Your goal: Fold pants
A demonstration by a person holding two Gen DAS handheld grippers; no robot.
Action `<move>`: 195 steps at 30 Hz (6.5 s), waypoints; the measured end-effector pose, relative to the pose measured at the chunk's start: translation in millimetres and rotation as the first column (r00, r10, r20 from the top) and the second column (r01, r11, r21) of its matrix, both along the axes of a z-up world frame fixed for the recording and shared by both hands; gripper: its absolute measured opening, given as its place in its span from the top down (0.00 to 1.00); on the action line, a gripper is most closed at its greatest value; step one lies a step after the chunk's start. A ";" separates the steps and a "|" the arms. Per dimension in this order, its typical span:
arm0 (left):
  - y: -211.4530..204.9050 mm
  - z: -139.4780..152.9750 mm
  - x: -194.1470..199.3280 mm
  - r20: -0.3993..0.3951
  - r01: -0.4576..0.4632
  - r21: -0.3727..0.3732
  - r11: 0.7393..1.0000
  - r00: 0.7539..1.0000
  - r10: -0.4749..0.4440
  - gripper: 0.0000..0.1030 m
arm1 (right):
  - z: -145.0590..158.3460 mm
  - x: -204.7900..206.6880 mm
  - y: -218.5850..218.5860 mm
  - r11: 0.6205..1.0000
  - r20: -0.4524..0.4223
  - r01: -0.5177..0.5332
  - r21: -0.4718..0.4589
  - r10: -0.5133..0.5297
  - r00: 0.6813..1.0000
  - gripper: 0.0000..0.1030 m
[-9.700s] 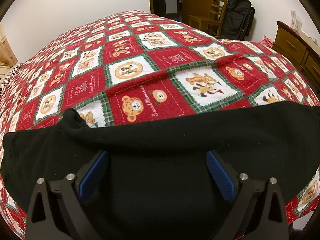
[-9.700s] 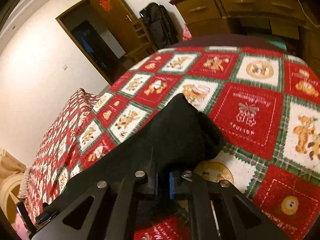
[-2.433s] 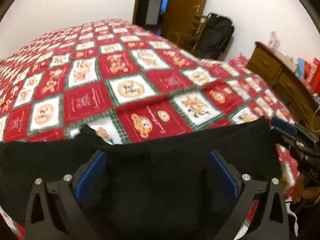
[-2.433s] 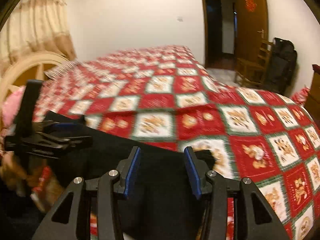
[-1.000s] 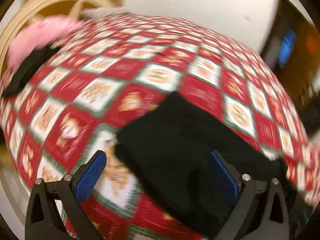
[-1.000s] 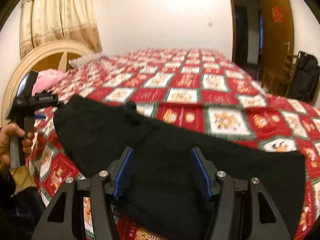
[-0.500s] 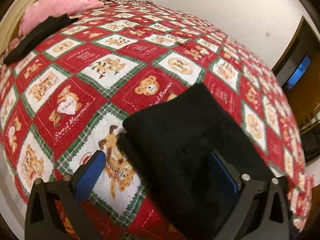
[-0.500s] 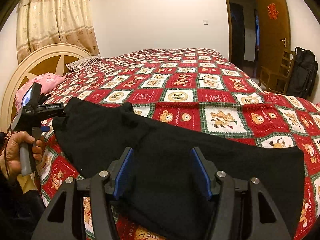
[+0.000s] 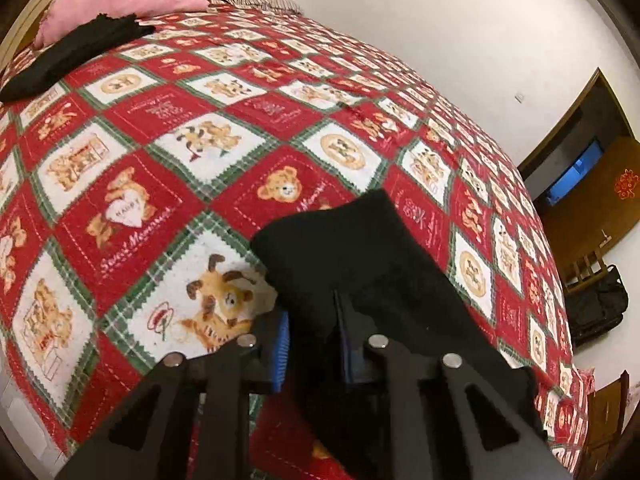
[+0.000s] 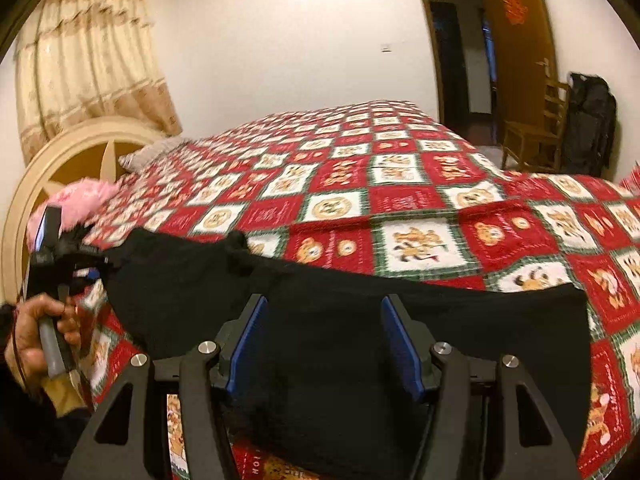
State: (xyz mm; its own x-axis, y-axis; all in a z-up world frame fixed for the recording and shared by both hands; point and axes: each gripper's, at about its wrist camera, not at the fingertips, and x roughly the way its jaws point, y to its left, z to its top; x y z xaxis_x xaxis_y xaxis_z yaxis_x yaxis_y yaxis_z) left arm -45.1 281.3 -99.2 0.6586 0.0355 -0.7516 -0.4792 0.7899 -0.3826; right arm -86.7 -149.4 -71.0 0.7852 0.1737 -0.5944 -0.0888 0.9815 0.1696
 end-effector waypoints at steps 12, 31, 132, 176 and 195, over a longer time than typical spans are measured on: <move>-97.9 86.2 -5.3 0.215 0.250 0.257 0.933 0.927 -0.308 0.81 | 42.4 -29.5 -114.6 0.937 0.035 0.306 0.167 -0.316 0.948 0.41; -377.1 48.1 -83.3 0.041 0.775 0.581 0.248 0.276 -0.960 0.81 | 41.3 -82.1 -167.6 0.878 0.012 0.450 0.162 -0.458 0.889 0.41; -269.4 6.9 16.3 -0.139 0.617 0.384 0.687 0.774 -0.618 0.00 | 17.3 -15.0 -109.5 0.966 -0.020 0.244 -0.086 -0.246 0.969 0.62; -281.6 -0.4 -1.0 -0.159 0.796 0.147 0.588 0.606 -0.780 0.01 | -21.2 -48.8 -65.5 0.959 -0.178 0.149 -0.241 -0.194 0.965 0.69; -280.1 30.4 -9.1 -0.076 0.799 0.121 0.590 0.600 -0.797 0.68 | 7.6 -50.5 -60.7 0.978 -0.095 0.144 -0.152 -0.160 0.983 0.71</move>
State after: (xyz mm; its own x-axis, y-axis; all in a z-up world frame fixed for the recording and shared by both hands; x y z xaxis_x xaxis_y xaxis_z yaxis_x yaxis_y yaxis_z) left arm -54.3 1.2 -68.9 0.4618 -0.4035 -0.7899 0.3628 0.8985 -0.2469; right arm -137.3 -210.0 -63.4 0.7268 -0.0364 -0.6859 0.0741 0.9969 0.0256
